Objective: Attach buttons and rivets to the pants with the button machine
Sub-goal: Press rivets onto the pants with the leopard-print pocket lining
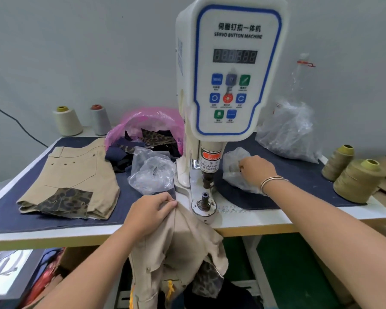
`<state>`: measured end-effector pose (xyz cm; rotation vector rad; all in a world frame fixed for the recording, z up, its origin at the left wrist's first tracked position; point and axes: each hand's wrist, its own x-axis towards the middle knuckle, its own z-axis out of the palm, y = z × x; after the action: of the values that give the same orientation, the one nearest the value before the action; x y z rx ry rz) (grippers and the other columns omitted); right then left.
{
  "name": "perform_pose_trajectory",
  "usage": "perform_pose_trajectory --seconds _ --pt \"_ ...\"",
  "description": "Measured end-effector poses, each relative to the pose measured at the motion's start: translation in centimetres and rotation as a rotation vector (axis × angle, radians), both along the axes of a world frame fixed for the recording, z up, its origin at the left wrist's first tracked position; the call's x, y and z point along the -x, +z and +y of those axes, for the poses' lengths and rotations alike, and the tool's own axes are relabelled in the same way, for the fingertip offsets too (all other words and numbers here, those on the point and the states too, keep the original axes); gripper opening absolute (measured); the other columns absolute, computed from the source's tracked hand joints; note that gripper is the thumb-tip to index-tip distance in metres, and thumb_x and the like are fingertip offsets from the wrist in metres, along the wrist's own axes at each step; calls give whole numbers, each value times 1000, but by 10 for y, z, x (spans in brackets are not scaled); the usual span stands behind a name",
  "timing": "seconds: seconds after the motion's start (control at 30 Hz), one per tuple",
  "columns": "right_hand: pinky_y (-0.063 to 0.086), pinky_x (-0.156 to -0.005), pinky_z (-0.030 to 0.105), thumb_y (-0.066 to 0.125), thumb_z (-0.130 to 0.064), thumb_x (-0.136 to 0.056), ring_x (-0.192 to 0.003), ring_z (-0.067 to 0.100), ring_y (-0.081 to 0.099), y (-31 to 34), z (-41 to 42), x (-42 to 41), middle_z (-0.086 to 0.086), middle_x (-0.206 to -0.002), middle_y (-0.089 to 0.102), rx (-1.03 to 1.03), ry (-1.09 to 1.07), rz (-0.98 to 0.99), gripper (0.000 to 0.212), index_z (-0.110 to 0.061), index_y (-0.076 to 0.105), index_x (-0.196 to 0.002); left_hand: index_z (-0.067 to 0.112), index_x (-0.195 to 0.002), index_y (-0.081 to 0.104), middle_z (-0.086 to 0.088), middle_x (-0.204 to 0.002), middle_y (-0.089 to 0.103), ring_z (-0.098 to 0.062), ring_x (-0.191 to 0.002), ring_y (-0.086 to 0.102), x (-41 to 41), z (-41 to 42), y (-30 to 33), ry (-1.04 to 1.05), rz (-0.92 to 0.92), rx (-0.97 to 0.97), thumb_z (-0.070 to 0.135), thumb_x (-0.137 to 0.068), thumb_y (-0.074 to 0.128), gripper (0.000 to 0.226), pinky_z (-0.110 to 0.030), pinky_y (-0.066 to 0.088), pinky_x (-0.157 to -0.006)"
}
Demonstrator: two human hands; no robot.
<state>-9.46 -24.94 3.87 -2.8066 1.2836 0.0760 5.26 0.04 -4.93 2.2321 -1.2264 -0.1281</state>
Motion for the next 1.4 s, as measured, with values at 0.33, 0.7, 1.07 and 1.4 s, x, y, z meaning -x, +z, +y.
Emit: perform_pose_trajectory --seconds 0.33,0.7,1.07,1.4 --pt "39 -87 37 48 -10 -83 -110 30 55 -1 1 -38 5 -116 57 -107 -9 377 5 -10 53 -84 38 -79 62 19 -79 67 -3 -80 59 -5 -2 -5 21 50 29 48 -92 55 18 -30 46 -68" --pt "51 -88 47 63 -18 -68 -110 30 59 -3 3 -48 4 -117 59 21 79 352 49 -9 56 -116 33 -78 65 17 -78 67 -3 -79 59 -7 -4 -7 53 107 50 46 -90 58 19 -30 47 -69" --pt "51 -80 37 58 -18 -88 -90 25 62 1 -4 6 6 -95 69 -120 -108 -505 15 -11 71 -88 34 -78 66 20 -78 66 -2 -80 58 -8 -4 -8 67 114 55 48 -90 58 19 -28 44 -66" --pt "24 -30 14 63 -13 -88 -36 4 32 -27 109 22 -6 -46 38 -1565 -419 -1216 14 -11 54 -77 36 -78 66 20 -80 67 -2 -82 59 -7 -3 -7 63 118 64 47 -90 58 18 -31 49 -72"
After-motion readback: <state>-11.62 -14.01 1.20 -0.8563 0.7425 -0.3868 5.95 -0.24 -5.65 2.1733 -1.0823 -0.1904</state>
